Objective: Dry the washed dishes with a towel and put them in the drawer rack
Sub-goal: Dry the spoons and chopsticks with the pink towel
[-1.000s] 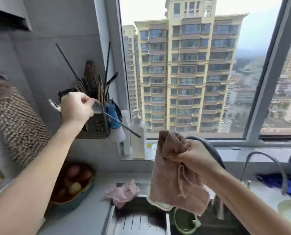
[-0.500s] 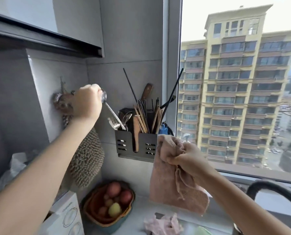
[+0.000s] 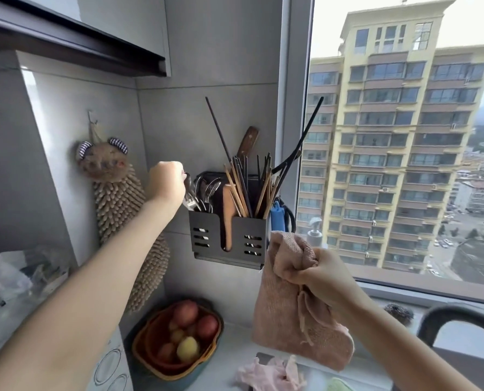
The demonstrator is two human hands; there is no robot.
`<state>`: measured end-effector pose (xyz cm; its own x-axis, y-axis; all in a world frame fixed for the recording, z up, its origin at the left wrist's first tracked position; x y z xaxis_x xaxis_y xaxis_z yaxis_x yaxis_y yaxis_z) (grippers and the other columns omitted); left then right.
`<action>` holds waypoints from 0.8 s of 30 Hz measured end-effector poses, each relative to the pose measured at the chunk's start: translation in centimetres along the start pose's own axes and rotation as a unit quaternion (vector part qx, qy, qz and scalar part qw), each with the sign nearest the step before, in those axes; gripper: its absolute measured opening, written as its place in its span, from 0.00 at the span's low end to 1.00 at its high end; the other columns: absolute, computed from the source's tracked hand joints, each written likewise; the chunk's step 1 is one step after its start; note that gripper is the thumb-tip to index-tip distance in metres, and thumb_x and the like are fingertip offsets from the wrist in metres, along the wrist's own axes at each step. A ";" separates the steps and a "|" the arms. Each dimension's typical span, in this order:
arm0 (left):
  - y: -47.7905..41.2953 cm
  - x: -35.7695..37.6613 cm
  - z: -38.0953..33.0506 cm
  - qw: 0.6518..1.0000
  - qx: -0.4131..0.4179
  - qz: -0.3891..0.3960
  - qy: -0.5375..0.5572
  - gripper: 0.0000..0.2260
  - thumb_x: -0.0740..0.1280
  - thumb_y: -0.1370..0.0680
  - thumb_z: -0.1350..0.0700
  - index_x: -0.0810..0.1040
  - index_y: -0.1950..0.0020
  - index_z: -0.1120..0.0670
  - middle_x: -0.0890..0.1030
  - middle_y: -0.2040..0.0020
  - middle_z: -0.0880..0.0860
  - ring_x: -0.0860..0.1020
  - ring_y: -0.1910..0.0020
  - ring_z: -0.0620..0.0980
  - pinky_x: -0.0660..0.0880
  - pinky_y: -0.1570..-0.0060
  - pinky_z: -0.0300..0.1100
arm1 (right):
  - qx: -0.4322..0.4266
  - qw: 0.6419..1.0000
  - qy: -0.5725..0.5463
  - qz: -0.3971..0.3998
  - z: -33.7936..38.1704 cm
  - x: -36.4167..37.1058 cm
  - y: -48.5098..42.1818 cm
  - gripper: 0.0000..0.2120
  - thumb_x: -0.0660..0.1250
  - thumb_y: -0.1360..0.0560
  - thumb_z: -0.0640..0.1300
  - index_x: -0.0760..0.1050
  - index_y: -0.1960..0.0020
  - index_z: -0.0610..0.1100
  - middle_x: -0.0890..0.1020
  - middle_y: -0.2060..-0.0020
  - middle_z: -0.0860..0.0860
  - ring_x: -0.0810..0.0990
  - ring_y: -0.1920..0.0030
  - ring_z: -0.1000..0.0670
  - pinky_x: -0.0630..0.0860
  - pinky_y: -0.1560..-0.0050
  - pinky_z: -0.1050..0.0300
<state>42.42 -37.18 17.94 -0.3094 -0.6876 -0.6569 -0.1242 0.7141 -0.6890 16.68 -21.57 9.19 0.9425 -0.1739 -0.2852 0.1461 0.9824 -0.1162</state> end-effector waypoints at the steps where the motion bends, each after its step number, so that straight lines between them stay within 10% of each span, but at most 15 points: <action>1: 0.0 0.7 0.3 0.999 -0.018 0.034 0.008 0.07 0.66 0.24 0.62 0.82 0.54 0.64 0.82 0.56 0.65 0.80 0.55 0.63 0.71 0.60 0.46 | 0.002 1.000 -0.006 0.001 -0.1 0.0 0.1 0.06 0.73 0.33 0.31 0.80 0.56 0.36 0.83 0.62 0.43 0.81 0.61 0.49 0.76 0.67 0.65; 6: 0.5 1.9 0.4 0.996 -0.030 0.074 0.044 0.07 0.67 0.26 0.59 0.82 0.57 0.63 0.81 0.60 0.63 0.79 0.56 0.64 0.74 0.58 0.48 | 0.019 0.998 -0.060 0.009 0.0 -0.6 1.1 0.10 0.71 0.32 0.29 0.80 0.53 0.38 0.84 0.60 0.45 0.82 0.62 0.54 0.75 0.69 0.69; 12: 7.6 -2.9 -6.2 0.985 0.071 -0.084 0.133 0.11 0.64 0.24 0.58 0.81 0.45 0.59 0.84 0.54 0.59 0.81 0.54 0.60 0.76 0.51 0.49 | 0.057 0.993 -0.103 0.008 -1.0 -3.9 5.0 0.12 0.70 0.32 0.29 0.81 0.52 0.42 0.85 0.57 0.44 0.84 0.55 0.47 0.81 0.54 0.56; 19: 20.4 -4.5 -18.6 0.922 0.154 0.073 0.348 0.07 0.67 0.24 0.58 0.83 0.47 0.55 0.80 0.61 0.47 0.75 0.67 0.38 0.68 0.64 0.22 | 0.078 0.956 -0.283 -0.002 -2.7 -12.1 14.2 0.08 0.68 0.31 0.35 0.77 0.52 0.37 0.82 0.62 0.43 0.82 0.64 0.48 0.78 0.69 0.59; 24: 27.8 -3.8 -28.5 0.872 0.223 0.168 0.402 0.08 0.67 0.23 0.56 0.82 0.46 0.54 0.80 0.59 0.45 0.74 0.67 0.37 0.69 0.64 0.23 | 0.128 0.896 -0.392 -0.167 -7.6 -20.8 22.1 0.16 0.70 0.35 0.56 0.83 0.59 0.44 0.82 0.63 0.46 0.80 0.60 0.48 0.67 0.45 0.54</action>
<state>13.31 -10.94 10.01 -0.8410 -0.0068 -0.5410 0.4246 0.6115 -0.6677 -2.02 3.26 5.33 0.7403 -0.4590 0.4913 0.4291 0.8851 0.1802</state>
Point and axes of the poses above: each hand's wrist, its own y-axis away from the middle knuckle, its own x-axis out of the palm, z = x × y, the point moved 1 cm from there along -y, towards the middle knuckle
